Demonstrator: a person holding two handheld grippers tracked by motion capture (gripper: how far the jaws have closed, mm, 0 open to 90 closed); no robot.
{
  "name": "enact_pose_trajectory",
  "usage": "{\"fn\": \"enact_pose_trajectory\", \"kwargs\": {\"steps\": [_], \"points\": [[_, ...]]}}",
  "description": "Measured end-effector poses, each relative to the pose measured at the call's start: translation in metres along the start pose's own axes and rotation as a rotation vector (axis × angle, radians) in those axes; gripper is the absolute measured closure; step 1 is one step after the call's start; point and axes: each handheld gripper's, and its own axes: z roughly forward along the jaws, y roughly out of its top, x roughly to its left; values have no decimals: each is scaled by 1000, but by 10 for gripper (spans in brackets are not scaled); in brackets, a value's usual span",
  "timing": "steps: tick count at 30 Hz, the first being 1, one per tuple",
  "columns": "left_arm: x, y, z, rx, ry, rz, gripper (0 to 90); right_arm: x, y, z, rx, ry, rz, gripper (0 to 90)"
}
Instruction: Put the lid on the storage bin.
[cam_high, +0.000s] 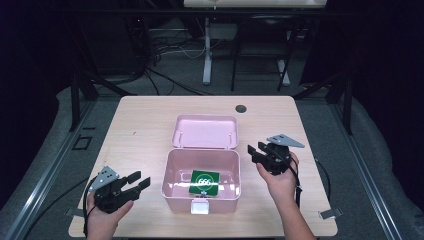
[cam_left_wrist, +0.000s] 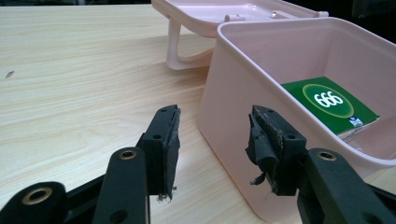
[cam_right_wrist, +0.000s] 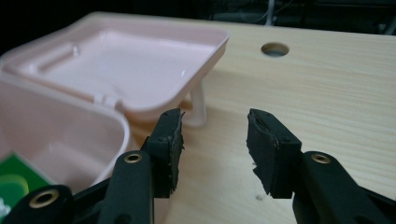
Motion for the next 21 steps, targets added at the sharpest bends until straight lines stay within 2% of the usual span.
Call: {"fn": "enact_pose_trajectory", "kwargs": {"steps": [1,2,4,10,14,15,18,21], "points": [[0,-1,1,-1,-2,2,524,1,-1,-1,8,-3,-26,565],[0,-2,2,-2,3,2,524,1,-3,-3,-2,-6,-19,580],[1,-2,3,5,5,4,524,0,-8,-4,-6,28,13,588],[0,-5,6,15,0,12,523,0,-19,3,40,29,12,619],[-1,-5,5,14,-8,5,522,1,-19,5,56,50,35,628],[-2,-5,5,17,-10,5,522,1,-19,5,55,66,55,628],[-5,-1,3,10,-14,9,523,1,-15,5,55,53,67,622],[-6,3,1,12,-23,10,522,0,-11,7,57,68,80,610]]}}
